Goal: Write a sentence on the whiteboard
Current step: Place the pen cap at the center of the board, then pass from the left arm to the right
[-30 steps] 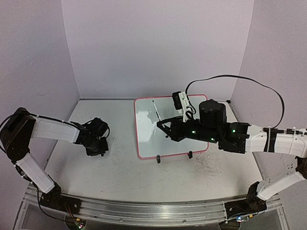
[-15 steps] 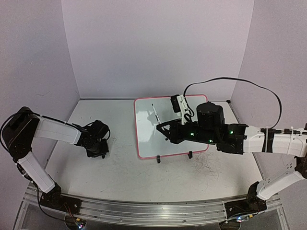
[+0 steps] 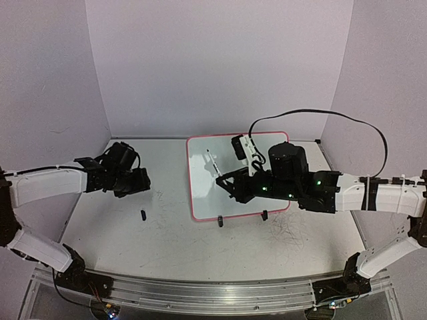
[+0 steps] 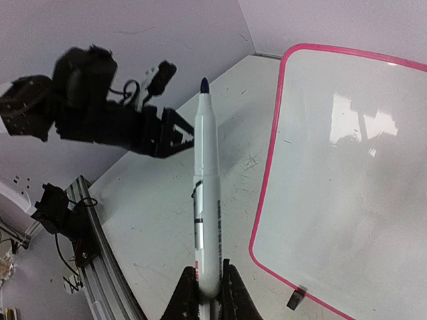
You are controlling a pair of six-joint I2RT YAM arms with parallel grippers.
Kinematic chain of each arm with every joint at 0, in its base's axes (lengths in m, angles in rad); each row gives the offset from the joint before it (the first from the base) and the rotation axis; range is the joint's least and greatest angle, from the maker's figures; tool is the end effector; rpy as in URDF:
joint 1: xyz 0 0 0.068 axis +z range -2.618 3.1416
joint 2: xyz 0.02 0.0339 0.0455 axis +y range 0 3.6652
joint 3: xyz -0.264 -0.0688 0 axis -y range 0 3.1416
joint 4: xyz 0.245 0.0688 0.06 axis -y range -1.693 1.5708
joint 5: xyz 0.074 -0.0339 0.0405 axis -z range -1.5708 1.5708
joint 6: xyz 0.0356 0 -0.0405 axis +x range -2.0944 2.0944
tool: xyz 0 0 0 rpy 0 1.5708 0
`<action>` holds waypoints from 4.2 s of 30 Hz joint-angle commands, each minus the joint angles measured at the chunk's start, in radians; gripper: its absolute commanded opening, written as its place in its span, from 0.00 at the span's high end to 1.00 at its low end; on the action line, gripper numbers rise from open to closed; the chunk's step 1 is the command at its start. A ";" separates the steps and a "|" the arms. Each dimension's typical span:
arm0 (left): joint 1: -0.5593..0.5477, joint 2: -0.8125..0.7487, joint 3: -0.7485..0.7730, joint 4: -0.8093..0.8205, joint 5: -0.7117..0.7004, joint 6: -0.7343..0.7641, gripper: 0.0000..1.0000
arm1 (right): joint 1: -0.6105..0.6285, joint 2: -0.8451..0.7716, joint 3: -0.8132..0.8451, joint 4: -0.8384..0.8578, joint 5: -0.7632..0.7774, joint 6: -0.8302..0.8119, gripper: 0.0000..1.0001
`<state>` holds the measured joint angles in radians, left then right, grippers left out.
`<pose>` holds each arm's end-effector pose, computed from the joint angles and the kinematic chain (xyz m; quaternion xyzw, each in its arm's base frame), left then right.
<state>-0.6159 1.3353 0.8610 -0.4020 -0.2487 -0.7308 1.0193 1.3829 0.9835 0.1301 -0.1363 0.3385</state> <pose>0.2281 -0.1507 0.2283 -0.0957 0.9291 -0.1194 0.3367 0.1662 0.2794 0.3038 -0.3039 0.7345 0.4217 0.4363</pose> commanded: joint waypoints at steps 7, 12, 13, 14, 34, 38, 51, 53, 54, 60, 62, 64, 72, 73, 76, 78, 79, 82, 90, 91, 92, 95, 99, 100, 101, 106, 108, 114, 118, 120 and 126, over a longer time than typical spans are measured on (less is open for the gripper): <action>-0.010 -0.097 0.244 0.075 0.824 0.321 0.25 | -0.003 0.104 0.195 -0.283 -0.360 -0.349 1.00; -0.021 -0.038 0.253 0.093 1.070 0.309 0.21 | -0.003 0.150 0.280 -0.380 -0.483 -0.417 1.00; -0.032 -0.028 0.256 0.095 1.103 0.313 0.21 | -0.003 0.155 0.289 -0.391 -0.491 -0.425 1.00; -0.040 -0.022 0.255 0.095 1.132 0.321 0.21 | -0.003 0.160 0.298 -0.401 -0.498 -0.431 1.00; -0.158 0.015 0.221 0.141 1.261 0.317 0.51 | -0.004 0.186 0.343 -0.463 -0.481 -0.462 1.00; -0.168 0.021 0.202 0.138 1.246 0.316 0.49 | -0.003 0.193 0.344 -0.463 -0.474 -0.453 1.00; -0.173 0.017 0.205 0.120 1.225 0.352 0.78 | -0.003 0.179 0.325 -0.461 -0.419 -0.437 1.00; -0.173 0.010 0.202 0.118 1.215 0.355 0.86 | -0.003 0.183 0.325 -0.460 -0.409 -0.431 1.00; -0.173 0.008 0.201 0.117 1.210 0.358 0.90 | -0.003 0.183 0.324 -0.460 -0.402 -0.427 1.00; -0.172 -0.014 0.220 0.106 1.144 0.382 1.00 | -0.021 0.129 0.266 -0.379 -0.356 -0.315 0.45; -0.173 -0.008 0.248 0.134 1.127 0.355 1.00 | -0.068 0.086 0.185 -0.285 -0.386 -0.233 0.27; -0.173 0.006 0.275 0.176 1.103 0.313 1.00 | -0.110 0.038 0.099 -0.132 -0.428 -0.133 0.10; -0.172 0.057 0.297 0.477 1.065 0.116 1.00 | -0.166 -0.129 -0.193 0.391 -0.366 0.269 0.02; -0.172 0.068 0.291 0.535 1.073 0.076 1.00 | -0.166 -0.128 -0.208 0.450 -0.375 0.301 0.02; -0.173 0.102 0.304 0.555 1.069 0.047 1.00 | -0.172 -0.130 -0.217 0.532 -0.395 0.407 0.02; -0.173 0.105 0.302 0.557 1.051 0.041 1.00 | -0.187 -0.106 -0.185 0.543 -0.452 0.446 0.04; -0.175 0.107 0.302 0.561 1.049 0.037 1.00 | -0.188 -0.095 -0.176 0.556 -0.467 0.458 0.05; -0.181 0.106 0.303 0.564 1.049 0.031 1.00 | -0.190 -0.069 -0.181 0.624 -0.466 0.498 0.08; -0.195 0.108 0.308 0.571 1.026 0.016 1.00 | -0.190 0.025 -0.108 0.717 -0.530 0.532 0.37; -0.195 0.108 0.307 0.571 1.025 0.017 1.00 | -0.190 0.033 -0.105 0.729 -0.532 0.537 0.40; -0.196 0.107 0.305 0.571 1.025 0.017 1.00 | -0.190 0.041 -0.101 0.744 -0.535 0.543 0.45; -0.196 0.102 0.303 0.573 1.020 0.018 1.00 | -0.190 0.060 -0.097 0.765 -0.535 0.557 0.60; -0.196 0.099 0.304 0.575 1.015 0.017 1.00 | -0.189 0.076 -0.107 0.814 -0.548 0.577 0.64; -0.196 0.100 0.303 0.576 1.015 0.016 1.00 | -0.189 0.082 -0.109 0.828 -0.555 0.584 0.65; -0.196 0.101 0.303 0.577 1.019 0.017 1.00 | -0.190 0.086 -0.110 0.842 -0.562 0.591 0.66; -0.196 0.103 0.298 0.579 1.026 0.016 1.00 | -0.189 0.106 -0.106 0.864 -0.588 0.602 0.80; -0.196 0.100 0.294 0.581 1.024 0.016 1.00 | -0.190 0.108 -0.108 0.870 -0.594 0.602 0.84; -0.196 0.093 0.278 0.584 1.020 0.016 1.00 | -0.189 0.116 -0.108 0.875 -0.621 0.596 0.74; -0.196 0.093 0.274 0.585 1.024 0.016 1.00 | -0.189 0.112 -0.114 0.883 -0.608 0.598 0.88; -0.196 0.091 0.273 0.587 1.023 0.017 1.00 | -0.188 0.116 -0.107 0.889 -0.612 0.601 1.00; -0.196 0.086 0.261 0.586 1.026 0.016 1.00 | -0.189 0.117 -0.102 0.922 -0.604 0.603 1.00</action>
<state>-0.8062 1.4383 1.1381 0.1670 0.7933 -0.7120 0.8165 1.4983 0.8425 0.9486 -0.7170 0.9447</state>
